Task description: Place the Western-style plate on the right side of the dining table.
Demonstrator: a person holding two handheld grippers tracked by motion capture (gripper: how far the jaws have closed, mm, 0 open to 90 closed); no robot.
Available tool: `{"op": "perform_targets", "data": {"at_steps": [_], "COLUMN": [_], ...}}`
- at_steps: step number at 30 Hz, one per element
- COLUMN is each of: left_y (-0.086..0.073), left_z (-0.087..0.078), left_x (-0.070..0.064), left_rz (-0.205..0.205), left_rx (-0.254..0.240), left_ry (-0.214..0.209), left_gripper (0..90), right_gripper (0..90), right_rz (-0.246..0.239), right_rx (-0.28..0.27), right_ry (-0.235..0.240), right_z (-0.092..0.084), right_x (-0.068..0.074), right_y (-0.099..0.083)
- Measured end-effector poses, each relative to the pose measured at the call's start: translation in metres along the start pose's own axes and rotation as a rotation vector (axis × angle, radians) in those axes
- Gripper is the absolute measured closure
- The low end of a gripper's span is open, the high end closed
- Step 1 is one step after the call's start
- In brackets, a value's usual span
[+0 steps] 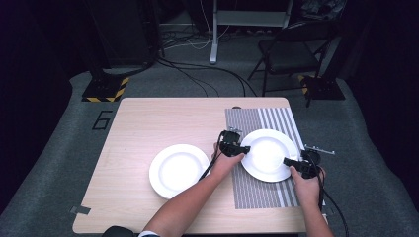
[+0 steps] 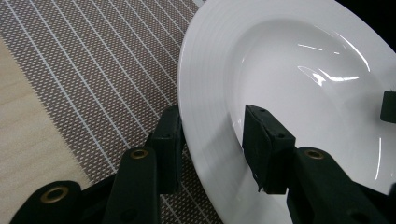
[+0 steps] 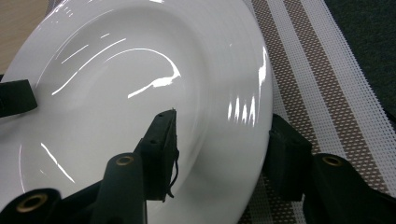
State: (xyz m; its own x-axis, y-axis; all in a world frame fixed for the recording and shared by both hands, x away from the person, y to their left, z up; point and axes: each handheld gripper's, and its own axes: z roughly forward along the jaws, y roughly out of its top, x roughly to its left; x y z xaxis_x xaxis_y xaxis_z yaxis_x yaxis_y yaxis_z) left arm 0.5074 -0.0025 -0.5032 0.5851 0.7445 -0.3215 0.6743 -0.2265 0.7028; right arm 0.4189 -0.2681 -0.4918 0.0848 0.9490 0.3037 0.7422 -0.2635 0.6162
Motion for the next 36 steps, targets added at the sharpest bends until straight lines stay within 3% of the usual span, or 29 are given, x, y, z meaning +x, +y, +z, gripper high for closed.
{"op": "perform_targets", "data": {"at_steps": [16, 26, 31, 36], "left_y": [-0.001, -0.001, 0.0, 0.004], "left_z": [0.004, 0.003, -0.002, -0.012], "left_x": [0.001, 0.001, 0.001, 0.004], "left_rz": [-0.006, -0.009, -0.008, -0.008], "left_rx": [-0.004, 0.0, 0.004, -0.028], "left_ry": [0.006, 0.007, 0.005, 0.004], "left_gripper": [59.0, 59.1, 58.6, 56.3], "right_gripper": [51.6, 50.2, 47.4, 45.6], "right_rz": [-0.017, -0.007, -0.027, -0.037], "right_rx": [0.002, 0.003, 0.008, 0.003], "right_ry": [-0.031, -0.016, -0.013, -0.011], "right_z": [0.009, 0.008, 0.005, 0.002], "right_x": [-0.002, -0.003, -0.003, -0.004], "right_y": [0.0, 0.0, 0.0, 0.0]}}
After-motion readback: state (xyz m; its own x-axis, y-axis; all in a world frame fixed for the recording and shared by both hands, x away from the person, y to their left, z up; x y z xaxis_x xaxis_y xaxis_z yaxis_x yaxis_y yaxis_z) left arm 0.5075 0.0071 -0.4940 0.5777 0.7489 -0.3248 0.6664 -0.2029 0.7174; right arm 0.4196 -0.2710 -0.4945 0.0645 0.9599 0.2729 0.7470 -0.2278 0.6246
